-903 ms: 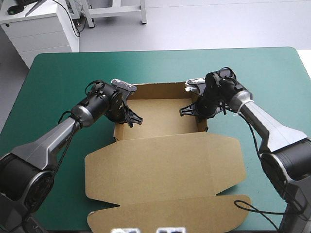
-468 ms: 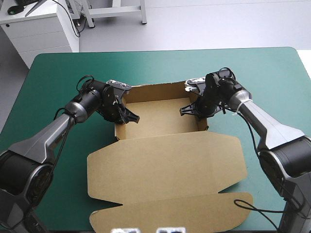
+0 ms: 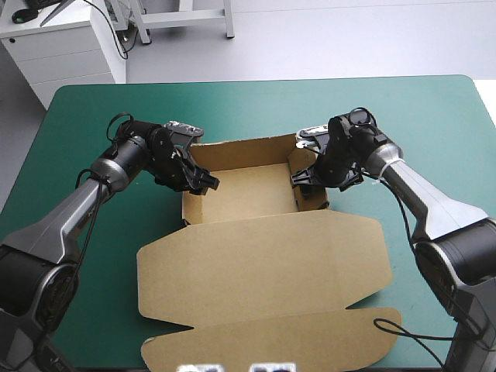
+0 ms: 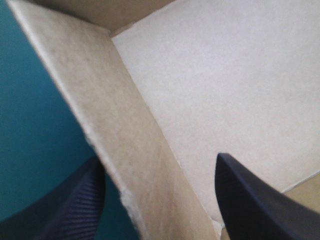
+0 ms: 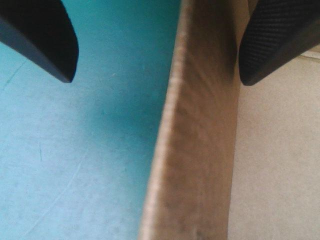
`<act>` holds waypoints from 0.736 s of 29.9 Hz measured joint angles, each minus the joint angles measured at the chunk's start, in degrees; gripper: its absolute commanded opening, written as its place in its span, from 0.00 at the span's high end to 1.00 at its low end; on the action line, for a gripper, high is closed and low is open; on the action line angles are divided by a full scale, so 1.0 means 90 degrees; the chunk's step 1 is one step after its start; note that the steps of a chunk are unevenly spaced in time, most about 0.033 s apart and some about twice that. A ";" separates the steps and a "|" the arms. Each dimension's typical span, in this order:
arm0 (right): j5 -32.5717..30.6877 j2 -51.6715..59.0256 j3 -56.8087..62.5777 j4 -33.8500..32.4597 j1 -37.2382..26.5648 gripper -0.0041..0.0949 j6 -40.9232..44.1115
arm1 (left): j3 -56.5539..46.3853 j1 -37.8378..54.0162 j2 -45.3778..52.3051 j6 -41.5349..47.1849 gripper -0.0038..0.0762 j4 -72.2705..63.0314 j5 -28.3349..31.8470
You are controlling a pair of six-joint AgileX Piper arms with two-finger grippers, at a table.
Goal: Fold the box
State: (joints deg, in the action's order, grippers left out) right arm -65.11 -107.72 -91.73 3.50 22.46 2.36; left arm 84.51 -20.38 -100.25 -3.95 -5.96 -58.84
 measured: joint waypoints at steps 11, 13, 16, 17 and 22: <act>-0.0209 0.0588 -0.0306 0.0020 0.0000 0.12 -0.0090 | 0.0162 0.0005 0.0567 -0.0037 0.39 0.0027 -0.0204; -0.0289 0.0772 -0.0337 0.0020 0.0000 0.12 -0.0169 | 0.0162 0.0005 0.0756 -0.0037 0.43 0.0033 -0.0232; -0.0350 0.1044 -0.0337 0.0020 0.0000 0.12 -0.0262 | 0.0162 0.0005 0.1164 -0.0228 0.57 0.0033 -0.0269; -0.0365 0.1139 -0.0337 0.0020 0.0000 0.12 -0.0262 | 0.0162 0.0005 0.1291 -0.0327 0.62 0.0033 -0.0269; -0.0383 0.1476 -0.0369 0.0022 0.0000 0.16 -0.0336 | 0.0162 0.0005 0.2168 -0.0500 0.90 0.0121 -0.0422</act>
State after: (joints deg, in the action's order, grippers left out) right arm -68.55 -94.43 -95.05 3.70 22.46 -0.66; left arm 85.97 -20.34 -80.73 -8.45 -4.87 -62.64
